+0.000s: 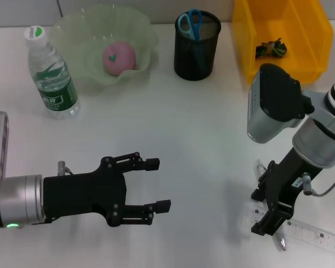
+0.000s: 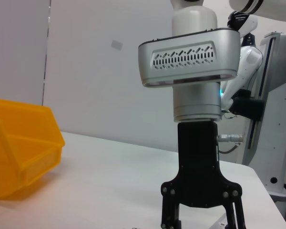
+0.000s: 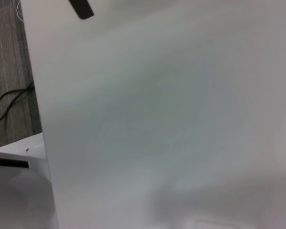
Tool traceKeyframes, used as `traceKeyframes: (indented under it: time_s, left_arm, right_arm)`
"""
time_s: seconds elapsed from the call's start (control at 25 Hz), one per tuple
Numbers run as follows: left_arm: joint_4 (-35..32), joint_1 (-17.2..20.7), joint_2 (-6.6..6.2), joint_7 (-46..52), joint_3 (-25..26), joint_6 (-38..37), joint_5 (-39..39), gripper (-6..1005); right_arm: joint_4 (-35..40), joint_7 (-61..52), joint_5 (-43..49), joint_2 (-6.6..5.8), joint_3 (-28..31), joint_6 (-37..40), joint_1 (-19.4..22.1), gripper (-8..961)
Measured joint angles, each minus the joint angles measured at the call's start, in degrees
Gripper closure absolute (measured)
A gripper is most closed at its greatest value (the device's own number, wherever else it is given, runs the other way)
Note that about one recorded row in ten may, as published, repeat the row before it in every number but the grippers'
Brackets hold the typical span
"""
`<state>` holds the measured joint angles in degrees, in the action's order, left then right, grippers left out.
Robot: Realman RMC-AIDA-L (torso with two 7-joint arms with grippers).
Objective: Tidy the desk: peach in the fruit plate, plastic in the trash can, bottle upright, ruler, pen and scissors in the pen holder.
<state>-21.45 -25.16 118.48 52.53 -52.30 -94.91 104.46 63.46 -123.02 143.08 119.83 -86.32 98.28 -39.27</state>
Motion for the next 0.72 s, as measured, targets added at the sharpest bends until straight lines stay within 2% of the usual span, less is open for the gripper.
traceKeyframes:
  time_s: [0.2, 0.4, 0.72]
  left_arm:
    - [-0.12, -0.06, 0.0, 0.09, 0.07, 0.0, -0.07, 167]
    - [-0.17, -0.12, 0.0, 0.11, 0.09, 0.0, -0.08, 167]
    - [-0.18, -0.4, 0.0, 0.11, 0.19, 0.0, -0.15, 167]
  right_arm:
    - [0.24, 0.02, -0.03, 0.05, -0.74, 0.07, 0.04, 245]
    - [0.35, 0.05, -0.06, 0.05, -0.8, 0.29, 0.07, 374]
    - [0.34, 0.06, 0.09, 0.05, -0.86, 0.42, 0.0, 405]
